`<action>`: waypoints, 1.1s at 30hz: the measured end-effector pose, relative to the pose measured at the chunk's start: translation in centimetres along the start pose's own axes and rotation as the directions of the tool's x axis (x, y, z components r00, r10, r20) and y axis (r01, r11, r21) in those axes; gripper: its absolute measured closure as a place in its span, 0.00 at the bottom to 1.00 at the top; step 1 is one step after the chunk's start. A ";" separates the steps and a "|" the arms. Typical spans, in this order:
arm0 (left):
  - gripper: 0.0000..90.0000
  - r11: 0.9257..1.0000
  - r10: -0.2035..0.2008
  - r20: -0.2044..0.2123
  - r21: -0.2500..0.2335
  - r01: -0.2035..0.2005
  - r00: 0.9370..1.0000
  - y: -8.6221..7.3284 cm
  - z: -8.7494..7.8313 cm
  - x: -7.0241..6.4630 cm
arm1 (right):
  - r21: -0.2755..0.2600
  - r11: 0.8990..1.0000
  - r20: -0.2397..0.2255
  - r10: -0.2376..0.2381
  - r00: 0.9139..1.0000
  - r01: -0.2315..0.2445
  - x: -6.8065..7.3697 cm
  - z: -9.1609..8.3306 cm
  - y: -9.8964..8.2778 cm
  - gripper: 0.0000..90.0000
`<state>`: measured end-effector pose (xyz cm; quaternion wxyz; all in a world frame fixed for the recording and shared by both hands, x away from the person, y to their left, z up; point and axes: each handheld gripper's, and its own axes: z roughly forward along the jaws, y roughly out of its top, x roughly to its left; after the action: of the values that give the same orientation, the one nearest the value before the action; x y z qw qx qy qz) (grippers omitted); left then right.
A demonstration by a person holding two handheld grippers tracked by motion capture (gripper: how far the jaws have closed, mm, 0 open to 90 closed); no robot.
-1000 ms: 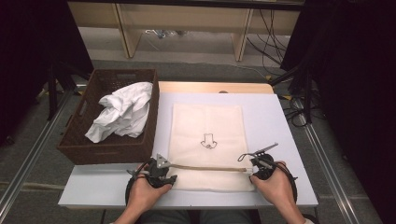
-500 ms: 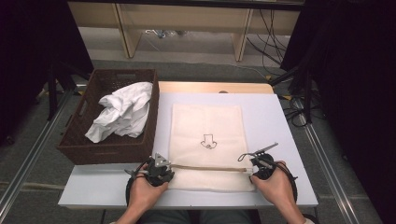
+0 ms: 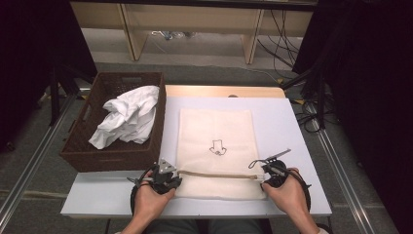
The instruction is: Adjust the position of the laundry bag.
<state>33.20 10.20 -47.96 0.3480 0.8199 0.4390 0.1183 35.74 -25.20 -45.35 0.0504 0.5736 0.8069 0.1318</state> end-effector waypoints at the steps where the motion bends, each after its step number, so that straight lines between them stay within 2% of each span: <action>1: 0.97 1.000 -0.001 0.002 -0.001 0.001 1.000 0.0 0.0 0.0 | 0.004 1.000 -0.003 0.014 1.000 -0.014 0.1 -0.1 0.1 0.98; 2: 0.97 1.000 -0.004 0.003 -0.006 0.004 1.000 0.1 0.0 -0.1 | -0.007 1.000 -0.005 -0.012 1.000 0.012 -0.2 -0.1 0.1 0.98; 3: 0.97 1.000 0.000 0.005 -0.003 0.000 1.000 0.1 0.0 0.0 | -0.007 1.000 -0.005 -0.012 1.000 0.012 -0.2 -0.1 0.1 0.98; 5: 0.97 1.000 -0.002 0.005 -0.008 0.002 1.000 0.3 0.1 -0.2 | -0.005 1.000 0.001 0.009 1.000 -0.009 -0.2 -0.2 0.1 0.98; 6: 0.97 1.000 -0.008 0.011 -0.013 0.008 1.000 0.3 0.1 -0.2 | -0.011 1.000 0.000 -0.003 1.000 0.003 -0.4 -0.1 0.1 0.98; 7: 0.97 1.000 0.004 0.008 -0.008 -0.004 1.000 0.4 0.1 -0.2 | -0.018 1.000 -0.005 0.005 1.000 -0.005 -0.7 -0.2 0.1 0.98; 9: 0.97 1.000 0.002 0.010 -0.008 -0.002 1.000 0.5 0.2 -0.3 | -0.012 1.000 0.004 0.021 1.000 -0.020 -0.5 -0.3 0.2 0.98; 10: 0.97 1.000 0.009 0.011 -0.006 -0.009 1.000 0.6 0.3 -0.3 | -0.016 1.000 0.004 0.006 1.000 -0.006 -0.8 -0.3 0.2 0.98; 11: 0.97 1.000 0.004 0.007 -0.006 -0.004 1.000 0.7 0.3 -0.3 | -0.009 0.999 0.002 0.034 0.999 -0.034 -0.8 -0.4 0.2 0.98; 14: 0.97 1.000 0.002 0.008 -0.012 -0.002 1.000 1.1 0.5 -0.3 | -0.024 1.000 0.002 0.012 1.000 -0.012 -1.1 -0.4 0.3 0.98; 16: 0.97 1.000 0.015 0.007 -0.010 -0.015 1.000 1.4 0.7 -0.2 | -0.025 0.999 0.007 0.027 1.000 -0.027 -1.1 -0.5 0.4 0.98; 19: 0.97 1.000 0.019 0.002 -0.009 -0.019 1.000 1.8 0.9 -0.2 | -0.023 0.999 0.003 0.024 1.000 -0.024 -1.3 -0.6 0.4 0.98; 20: 0.97 1.000 0.011 0.005 -0.009 -0.011 1.000 1.8 1.0 -0.1 | -0.027 0.999 -0.001 0.019 1.000 -0.019 -1.4 -0.6 0.5 0.98; 21: 0.97 1.000 0.008 0.007 -0.010 -0.008 1.000 1.8 1.0 -0.1 | -0.022 0.999 0.006 0.046 0.999 -0.046 -1.2 -0.5 0.5 0.98; 22: 0.97 1.000 0.005 0.000 -0.015 -0.005 1.000 1.8 1.0 -0.1 | -0.027 0.999 0.003 0.032 0.999 -0.032 -1.3 -0.5 0.5 0.98; 25: 0.97 1.000 0.001 -0.003 -0.008 -0.001 1.000 1.8 1.0 0.2 | -0.029 0.999 -0.002 0.034 0.999 -0.034 -1.3 -0.4 0.8 0.98; 26: 0.97 1.000 -0.008 -0.004 -0.012 0.008 1.000 1.9 1.1 0.3 | -0.029 0.999 0.001 0.014 1.000 -0.014 -1.3 -0.3 0.9 0.98; 30: 0.97 1.000 -0.025 -0.012 -0.007 0.025 1.000 2.1 1.5 0.9 | -0.026 0.999 -0.005 0.026 1.000 -0.026 -1.1 -0.2 1.4 0.98; 33: 0.97 1.000 -0.027 -0.014 0.000 0.027 1.000 2.2 1.8 1.1 | -0.025 1.000 -0.004 0.019 1.000 -0.019 -1.2 -0.1 1.8 0.98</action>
<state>36.16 9.40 -47.89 0.3464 0.8130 0.4526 0.1192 37.74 -25.79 -44.91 0.0548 0.5802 0.7998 0.1435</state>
